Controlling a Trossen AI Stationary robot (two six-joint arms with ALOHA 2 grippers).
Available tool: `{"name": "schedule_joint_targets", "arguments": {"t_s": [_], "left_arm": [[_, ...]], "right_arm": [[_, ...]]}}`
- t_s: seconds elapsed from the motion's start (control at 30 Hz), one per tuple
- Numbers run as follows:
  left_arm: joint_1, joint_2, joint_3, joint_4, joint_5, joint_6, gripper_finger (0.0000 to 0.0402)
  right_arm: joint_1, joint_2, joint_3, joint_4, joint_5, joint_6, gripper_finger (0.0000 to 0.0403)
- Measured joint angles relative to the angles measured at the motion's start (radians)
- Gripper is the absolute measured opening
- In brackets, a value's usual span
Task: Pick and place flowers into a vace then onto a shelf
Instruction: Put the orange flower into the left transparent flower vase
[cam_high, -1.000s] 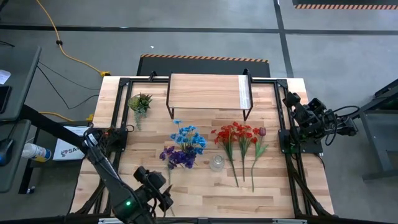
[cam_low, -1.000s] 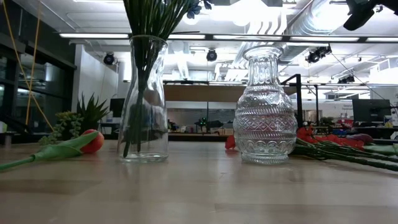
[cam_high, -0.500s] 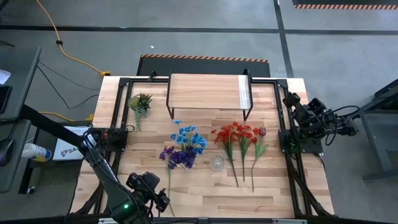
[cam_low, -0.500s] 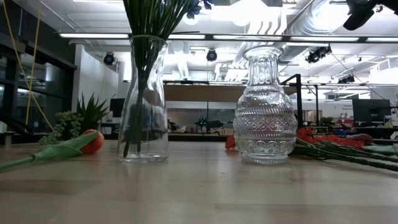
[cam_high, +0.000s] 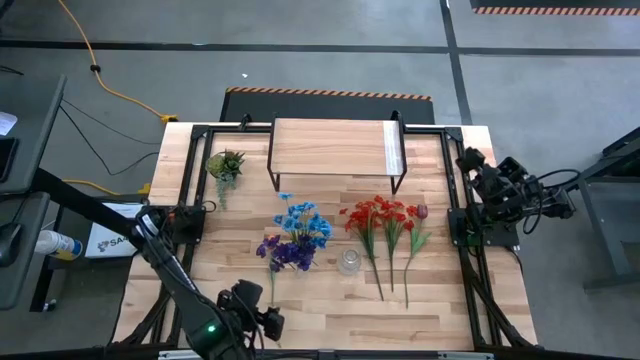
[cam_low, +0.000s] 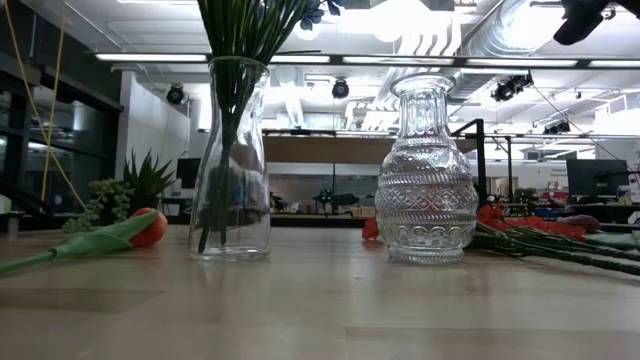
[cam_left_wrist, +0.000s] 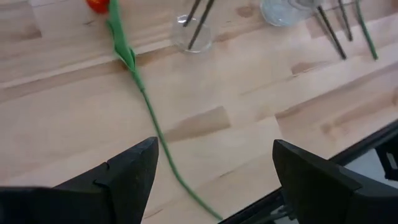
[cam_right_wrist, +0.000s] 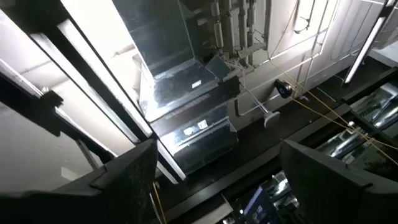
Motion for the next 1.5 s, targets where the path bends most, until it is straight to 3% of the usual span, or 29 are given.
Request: {"name": "schedule_joint_targets", "arguments": {"t_s": [0.37, 1.17, 1.5], "left_arm": [[0.120, 0.135, 0.000, 0.034, 0.300, -0.003, 0.0340], [0.151, 0.221, 0.001, -0.027, 0.291, 0.000, 0.0337], [0.186, 0.230, -0.060, 0.055, 0.419, 0.001, 0.0337]], "right_arm": [[0.000, 0.000, 0.000, 0.047, -0.115, 0.073, 0.0328], [0.000, 0.000, 0.000, 0.040, -0.066, 0.044, 0.0328], [0.000, 0.000, 0.000, 0.035, -0.066, 0.045, 0.0328]]}}
